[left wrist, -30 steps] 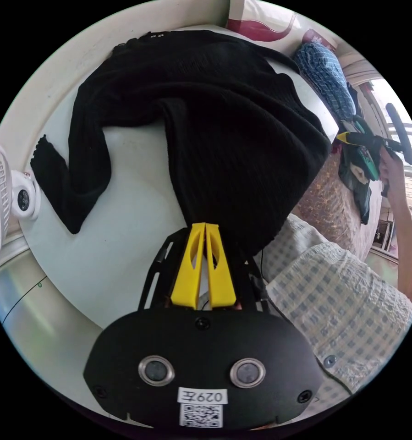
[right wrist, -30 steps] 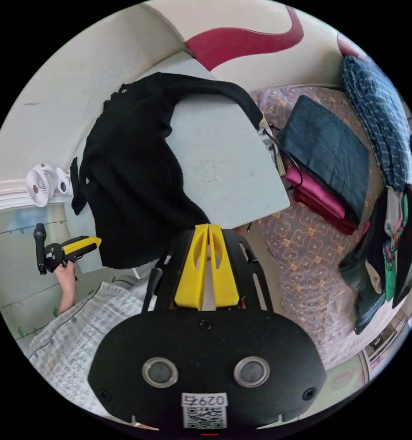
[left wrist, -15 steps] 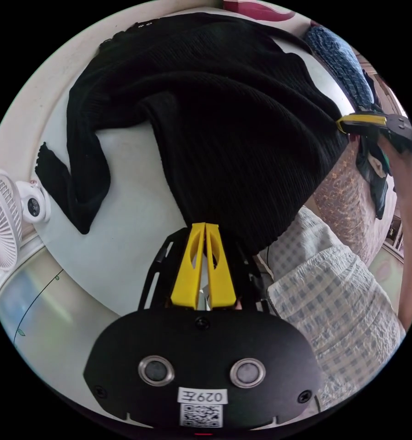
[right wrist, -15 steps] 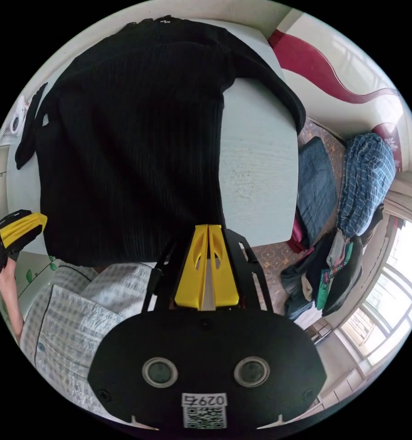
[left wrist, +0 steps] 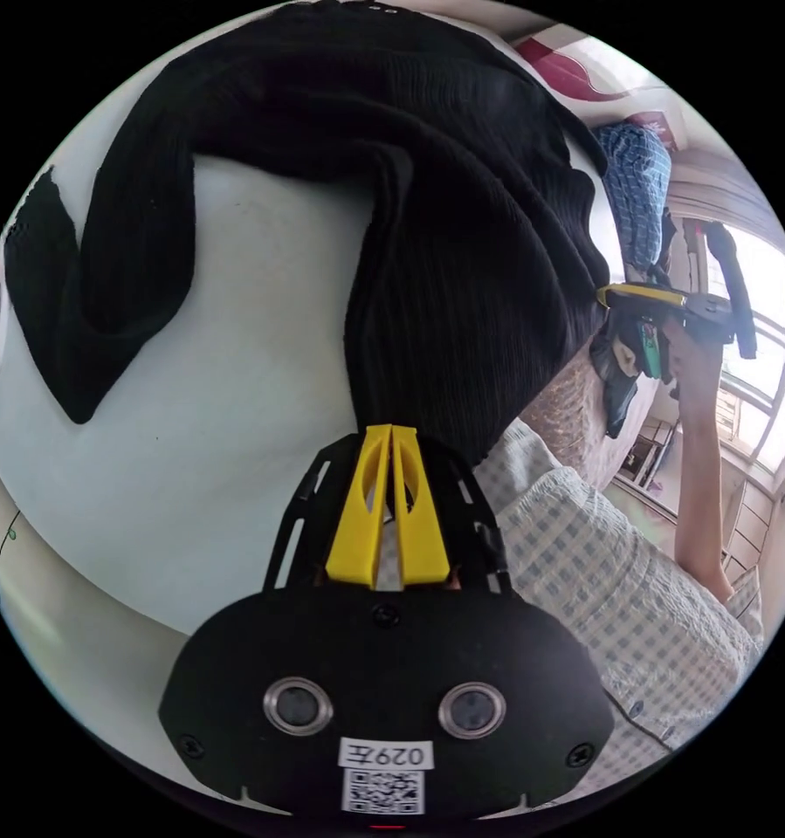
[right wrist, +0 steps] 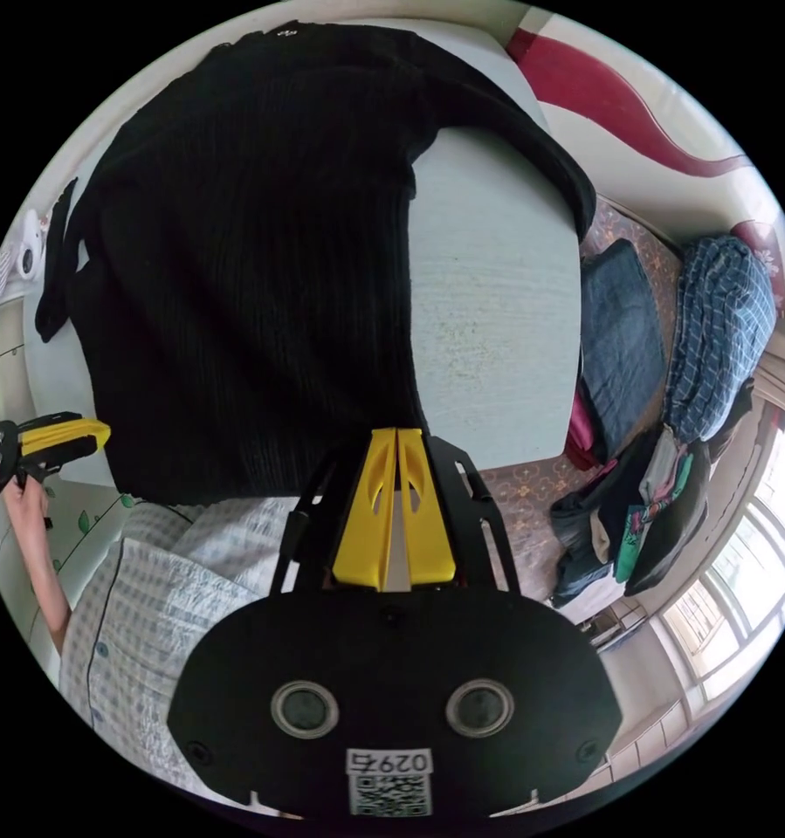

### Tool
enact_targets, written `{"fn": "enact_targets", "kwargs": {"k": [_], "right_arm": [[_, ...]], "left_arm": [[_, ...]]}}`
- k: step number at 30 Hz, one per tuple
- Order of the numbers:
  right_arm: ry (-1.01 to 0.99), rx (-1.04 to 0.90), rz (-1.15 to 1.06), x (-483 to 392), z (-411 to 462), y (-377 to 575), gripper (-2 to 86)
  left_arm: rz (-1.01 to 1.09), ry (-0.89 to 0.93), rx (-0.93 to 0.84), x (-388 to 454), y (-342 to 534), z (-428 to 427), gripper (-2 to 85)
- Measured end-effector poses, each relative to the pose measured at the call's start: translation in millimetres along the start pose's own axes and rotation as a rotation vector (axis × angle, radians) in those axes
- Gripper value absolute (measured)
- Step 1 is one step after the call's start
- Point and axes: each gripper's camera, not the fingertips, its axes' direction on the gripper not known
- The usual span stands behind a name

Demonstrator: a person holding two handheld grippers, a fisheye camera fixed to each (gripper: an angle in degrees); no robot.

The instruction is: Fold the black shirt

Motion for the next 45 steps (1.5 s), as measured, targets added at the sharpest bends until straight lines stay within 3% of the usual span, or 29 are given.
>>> {"fn": "enact_targets", "kwargs": {"k": [14,18,23,27,35,40,42,45], "right_arm": [[-0.077,0.02,0.01,92,28,3,-0.5],[-0.078,0.048,-0.021,119,37,9,-0.5],[-0.133,0.099,-0.026,172,52,20,-0.5],[-0.215,0.139,0.023,216,64,29,-0.5],[-0.48,0.265,0.07,326,108,65,-0.4],[-0.748,0.11,0.06,397,137,45,-0.3],[-0.91,0.203,0.054,432,138,44,-0.2],[-1.227,0.477,0.215,509,141,50,0.2]], "left_arm": [[0.006,-0.022,0.007,-32,11,-1,-1.0],[0.207,-0.017,0.104,-15,26,-14,-1.0],[0.181,0.036,0.213,-26,16,-37,-1.0],[0.134,-0.023,0.174,-43,-1,-23,-1.0],[0.088,0.017,0.216,-62,63,5,-1.0],[-0.057,0.166,0.248,-86,88,9,-1.0],[-0.117,0.209,0.234,-95,89,5,-1.0],[-0.195,0.219,0.279,-99,96,-14,-1.0]]}}
